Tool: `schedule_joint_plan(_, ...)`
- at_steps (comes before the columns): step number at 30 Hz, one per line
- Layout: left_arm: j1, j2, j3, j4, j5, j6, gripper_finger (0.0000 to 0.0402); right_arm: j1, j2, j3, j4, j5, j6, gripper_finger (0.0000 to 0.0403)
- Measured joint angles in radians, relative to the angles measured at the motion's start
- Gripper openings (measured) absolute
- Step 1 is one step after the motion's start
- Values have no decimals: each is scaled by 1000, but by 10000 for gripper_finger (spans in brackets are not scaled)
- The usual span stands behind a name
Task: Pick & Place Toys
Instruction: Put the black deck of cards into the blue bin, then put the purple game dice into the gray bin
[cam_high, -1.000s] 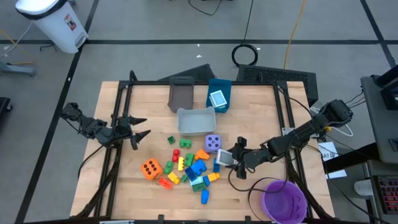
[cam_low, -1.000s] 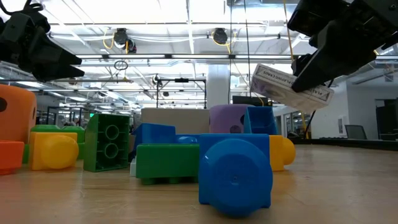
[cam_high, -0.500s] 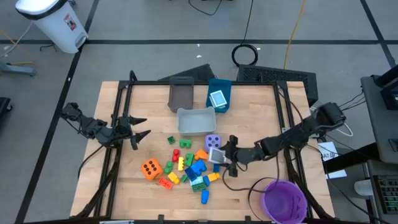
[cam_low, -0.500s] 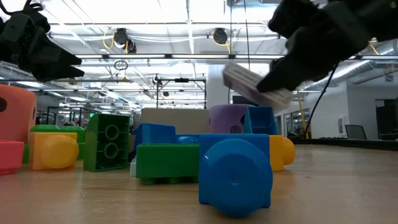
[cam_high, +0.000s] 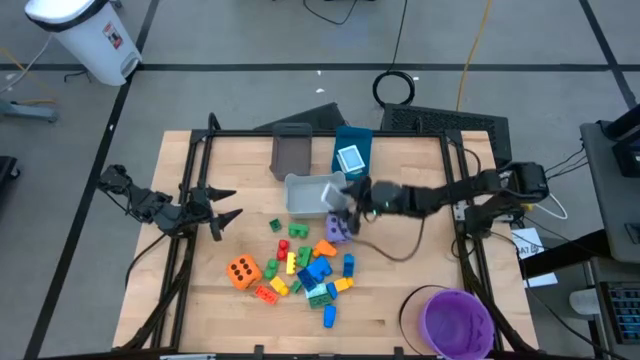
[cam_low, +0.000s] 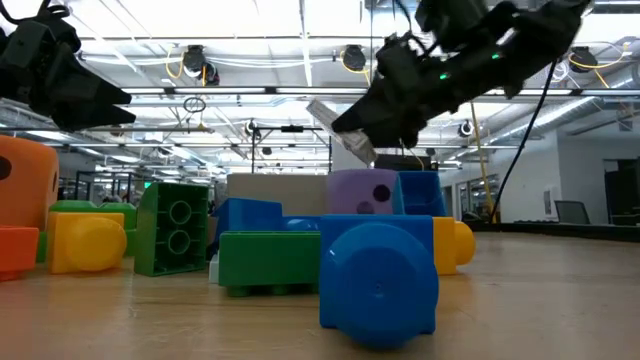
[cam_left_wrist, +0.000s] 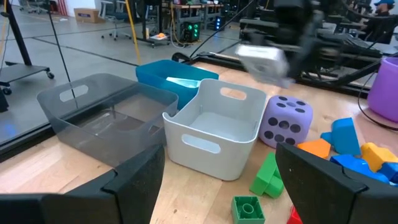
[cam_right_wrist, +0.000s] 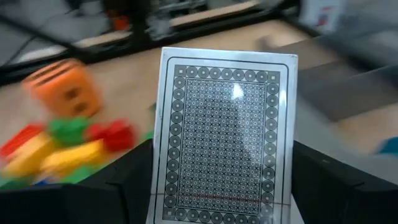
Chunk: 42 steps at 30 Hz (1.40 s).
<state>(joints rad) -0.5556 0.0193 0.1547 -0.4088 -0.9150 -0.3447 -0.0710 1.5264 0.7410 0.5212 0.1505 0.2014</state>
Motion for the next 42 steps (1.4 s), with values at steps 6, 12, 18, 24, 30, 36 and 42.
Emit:
schedule_joint_plan(6,0,0,0,0,0,0,310,-201,-1,39,-90,4,11,273)
schedule_joint_plan(12,0,0,0,0,0,0,310,-360,29,39,-163,4,11,273)
schedule_joint_plan(18,0,0,0,1,0,0,310,-430,106,39,-76,-31,-28,277)
schedule_joint_plan(24,0,0,0,1,0,0,310,-439,143,39,-19,-49,-83,293)
schedule_joint_plan(30,0,0,0,1,0,0,310,-438,113,38,-55,-49,-87,332)
schedule_joint_plan(36,0,0,0,1,0,0,310,-436,74,38,-93,-51,-94,353)
schedule_joint_plan(42,0,0,0,1,0,0,310,-399,22,38,-131,-52,-94,352)
